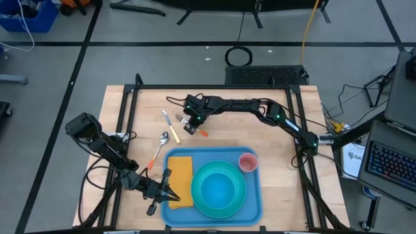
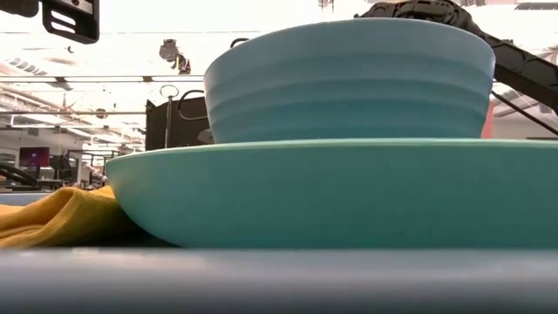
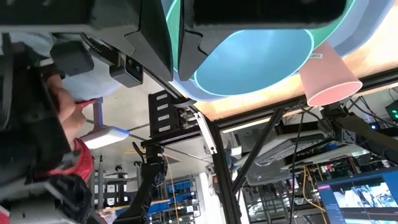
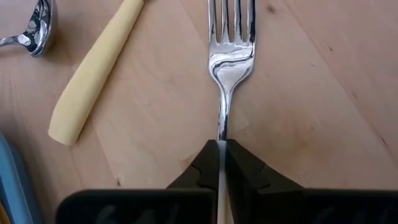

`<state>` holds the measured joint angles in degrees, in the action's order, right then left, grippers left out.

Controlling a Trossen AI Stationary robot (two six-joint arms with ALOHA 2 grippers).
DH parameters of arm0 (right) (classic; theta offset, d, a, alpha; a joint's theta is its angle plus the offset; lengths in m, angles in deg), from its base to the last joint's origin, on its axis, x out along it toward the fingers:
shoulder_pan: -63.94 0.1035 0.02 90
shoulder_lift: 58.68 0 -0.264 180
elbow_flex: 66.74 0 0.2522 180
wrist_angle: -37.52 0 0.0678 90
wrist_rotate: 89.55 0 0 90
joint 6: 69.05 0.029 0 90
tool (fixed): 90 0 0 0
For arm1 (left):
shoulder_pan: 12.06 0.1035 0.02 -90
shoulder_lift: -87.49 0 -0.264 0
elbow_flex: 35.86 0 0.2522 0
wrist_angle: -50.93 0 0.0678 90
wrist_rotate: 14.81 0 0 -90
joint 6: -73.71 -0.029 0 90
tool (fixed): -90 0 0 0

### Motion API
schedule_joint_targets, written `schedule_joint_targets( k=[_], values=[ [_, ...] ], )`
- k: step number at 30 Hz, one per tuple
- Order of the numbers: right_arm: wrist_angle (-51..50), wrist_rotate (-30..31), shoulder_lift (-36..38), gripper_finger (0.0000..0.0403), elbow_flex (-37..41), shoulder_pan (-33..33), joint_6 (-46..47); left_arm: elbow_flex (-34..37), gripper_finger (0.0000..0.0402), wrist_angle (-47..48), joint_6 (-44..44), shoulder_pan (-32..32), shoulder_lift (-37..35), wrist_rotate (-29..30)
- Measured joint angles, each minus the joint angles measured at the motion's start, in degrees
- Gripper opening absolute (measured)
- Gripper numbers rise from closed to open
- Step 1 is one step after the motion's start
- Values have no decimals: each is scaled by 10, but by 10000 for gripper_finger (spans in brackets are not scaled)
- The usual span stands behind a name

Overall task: Set up tray
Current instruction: Put the orange fork on the yellow napkin

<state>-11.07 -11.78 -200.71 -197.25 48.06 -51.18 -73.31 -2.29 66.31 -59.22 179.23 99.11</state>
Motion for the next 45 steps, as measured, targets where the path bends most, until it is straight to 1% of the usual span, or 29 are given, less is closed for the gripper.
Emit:
schedule_joint_targets(
  k=[4,10,13,23,26,32,35,37,40,43,45],
  values=[
    [0,3,24,1,2,1,3,0,31,0,0,0,0,3],
    [-34,-3,50,2,3,11,8,0,31,0,0,0,0,8],
    [-60,-2,57,2,3,16,6,0,31,-1,0,-3,0,35],
    [-52,-1,58,2,2,33,-6,0,31,10,34,-5,0,133],
    [-53,2,70,2,2,37,-15,0,31,10,37,-5,0,156],
    [-32,4,130,1,1,49,-36,0,31,8,36,-5,0,167],
    [-23,34,176,1,11,60,-49,0,31,2,34,-5,0,172],
    [-16,56,213,1,29,72,-67,0,31,3,33,-5,0,184],
    [42,79,276,1,81,95,-73,0,31,4,34,-5,0,197],
    [155,77,348,0,168,120,-79,0,31,4,34,-2,0,199],
    [248,77,399,0,242,137,-83,0,31,3,40,3,0,199]
  ],
)
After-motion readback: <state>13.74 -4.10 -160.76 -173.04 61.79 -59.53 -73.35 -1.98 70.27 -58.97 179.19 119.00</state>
